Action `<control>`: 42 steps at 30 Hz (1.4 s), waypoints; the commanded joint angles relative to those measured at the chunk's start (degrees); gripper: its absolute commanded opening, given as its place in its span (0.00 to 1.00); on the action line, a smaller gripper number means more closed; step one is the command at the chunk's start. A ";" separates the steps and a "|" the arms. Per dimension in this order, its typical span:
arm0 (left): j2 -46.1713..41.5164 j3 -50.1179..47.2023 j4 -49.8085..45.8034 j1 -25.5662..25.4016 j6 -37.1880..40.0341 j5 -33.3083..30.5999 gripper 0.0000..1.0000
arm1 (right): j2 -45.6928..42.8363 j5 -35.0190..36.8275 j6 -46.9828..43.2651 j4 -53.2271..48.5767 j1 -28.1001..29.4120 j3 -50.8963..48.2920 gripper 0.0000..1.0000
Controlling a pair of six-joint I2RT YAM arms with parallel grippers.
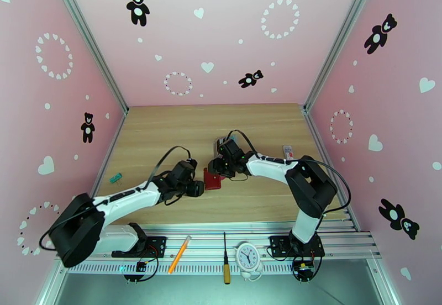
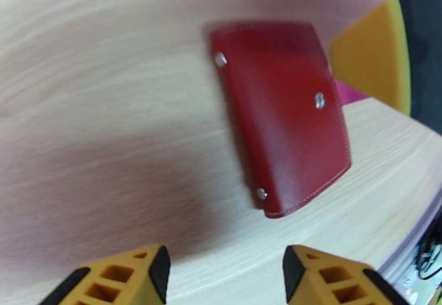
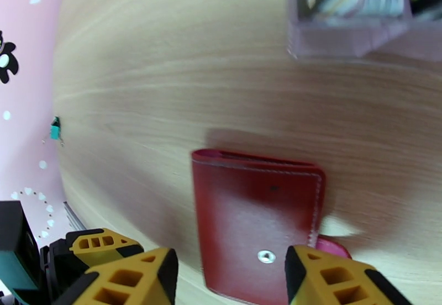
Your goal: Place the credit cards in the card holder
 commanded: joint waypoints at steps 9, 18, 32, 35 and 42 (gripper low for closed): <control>7.79 5.35 -0.03 -6.22 -0.33 -11.92 0.61 | 3.08 0.42 -1.85 -0.96 -0.38 -1.83 0.61; 9.00 5.75 2.03 -5.41 -0.56 -12.76 0.61 | 3.57 -2.42 0.10 2.93 -0.38 -3.01 0.64; 9.69 5.89 3.22 -4.46 -0.04 -10.34 0.59 | 2.36 -5.48 3.70 8.04 -0.41 -4.11 0.64; 9.37 5.67 3.46 -3.84 0.15 -9.58 0.59 | 1.63 -5.72 4.00 8.46 -0.38 -4.26 0.64; 7.95 5.71 3.27 -3.20 0.83 -8.00 0.60 | 0.65 -7.18 7.42 13.31 -0.69 -6.16 0.63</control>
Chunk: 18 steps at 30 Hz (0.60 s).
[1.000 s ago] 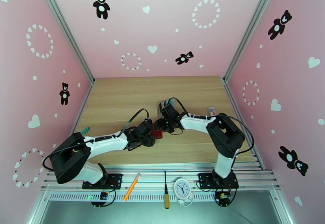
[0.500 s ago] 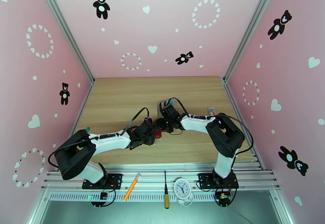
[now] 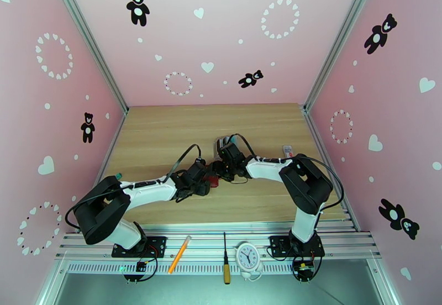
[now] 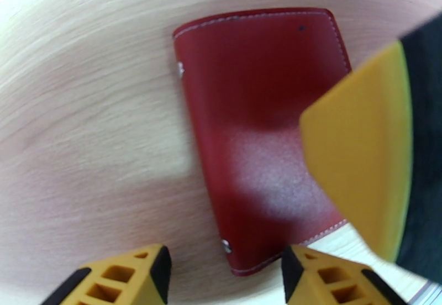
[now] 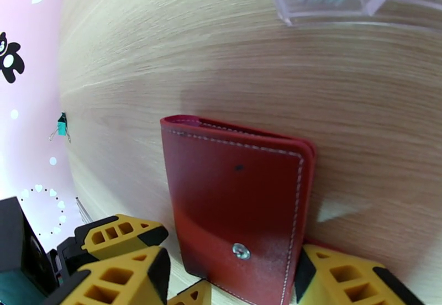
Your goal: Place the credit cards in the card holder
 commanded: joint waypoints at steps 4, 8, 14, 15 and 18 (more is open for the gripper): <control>-3.53 0.68 -0.07 0.55 1.18 1.80 0.61 | -2.60 -1.66 3.13 3.85 -0.32 -1.90 0.63; -4.88 0.88 -0.67 0.86 1.35 2.14 0.62 | -3.70 -1.71 3.29 3.88 -0.44 -1.98 0.63; -6.71 0.97 -1.63 1.18 1.44 2.33 0.63 | -4.63 -1.86 3.99 4.65 -0.41 -2.05 0.63; -7.00 0.88 -1.89 1.21 1.44 2.19 0.63 | -4.62 -2.08 4.14 4.89 -0.33 -2.00 0.63; -7.85 0.38 -2.42 1.34 1.53 1.97 0.63 | -4.64 -2.64 4.81 5.77 -0.32 -1.81 0.63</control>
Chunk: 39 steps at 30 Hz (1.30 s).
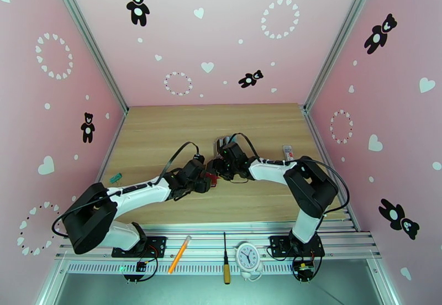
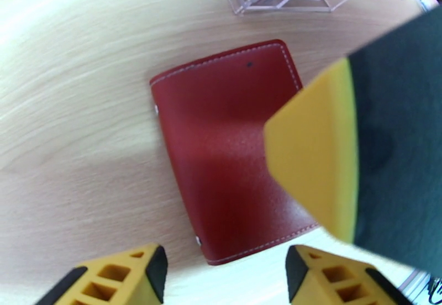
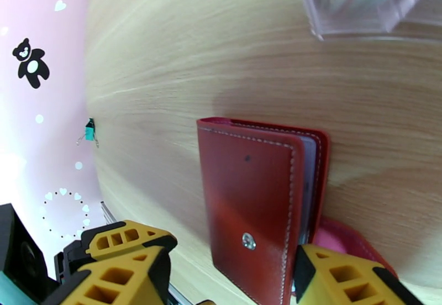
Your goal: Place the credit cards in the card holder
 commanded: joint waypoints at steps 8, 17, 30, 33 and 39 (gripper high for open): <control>-5.54 -2.68 -1.80 0.54 0.37 0.20 0.64 | -1.69 -1.79 1.92 2.26 0.48 1.06 0.63; -10.73 -5.47 -3.05 0.29 -0.31 -1.24 0.66 | -1.98 -2.29 2.53 2.68 1.63 2.80 0.63; -14.86 -8.16 -2.84 -0.76 -1.21 -3.09 0.68 | 0.25 -2.65 2.73 1.55 3.10 7.29 0.63; -15.81 -8.00 -2.48 -1.07 -1.17 -3.51 0.69 | 0.80 -2.93 2.96 1.64 3.53 8.13 0.63; -14.86 -6.27 -2.61 -1.20 -0.62 -4.46 0.70 | 2.34 -3.24 3.44 1.55 4.25 9.34 0.63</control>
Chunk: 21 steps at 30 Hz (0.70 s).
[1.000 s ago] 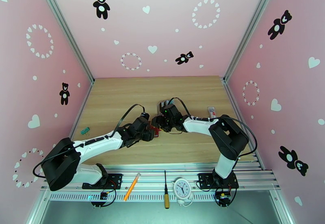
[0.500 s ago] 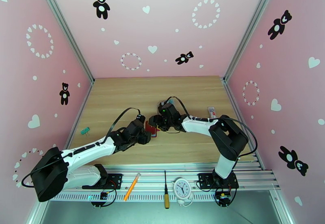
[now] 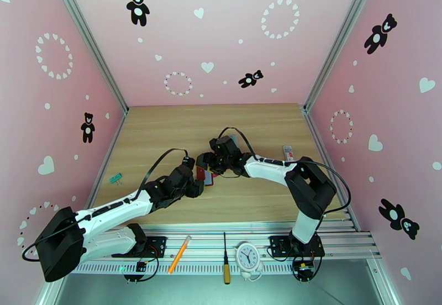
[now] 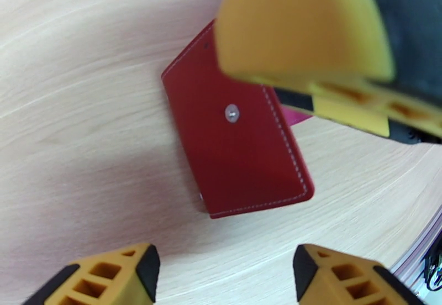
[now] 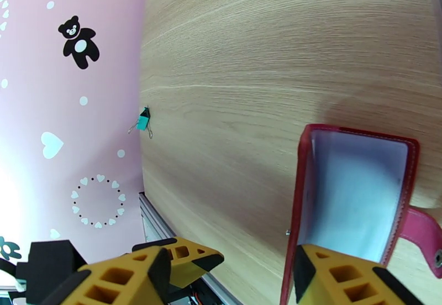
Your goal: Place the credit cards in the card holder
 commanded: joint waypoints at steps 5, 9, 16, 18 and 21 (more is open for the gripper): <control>2.34 2.84 0.54 -0.87 0.25 -2.13 0.70 | 2.62 -1.20 1.19 0.16 1.26 2.57 0.63; 1.56 3.15 1.49 -1.15 0.34 -2.48 0.70 | 3.16 -1.49 1.28 0.02 1.52 3.21 0.63; 6.12 6.53 -0.50 -1.25 1.11 -5.48 0.70 | 4.09 -2.11 1.59 0.40 1.71 4.35 0.63; 7.42 7.37 -0.96 -1.25 1.13 -6.69 0.70 | 4.36 -2.20 1.73 0.46 1.72 4.59 0.63; 9.57 8.69 -1.79 -1.24 1.40 -7.96 0.69 | 4.78 -2.48 1.96 0.59 1.81 4.85 0.63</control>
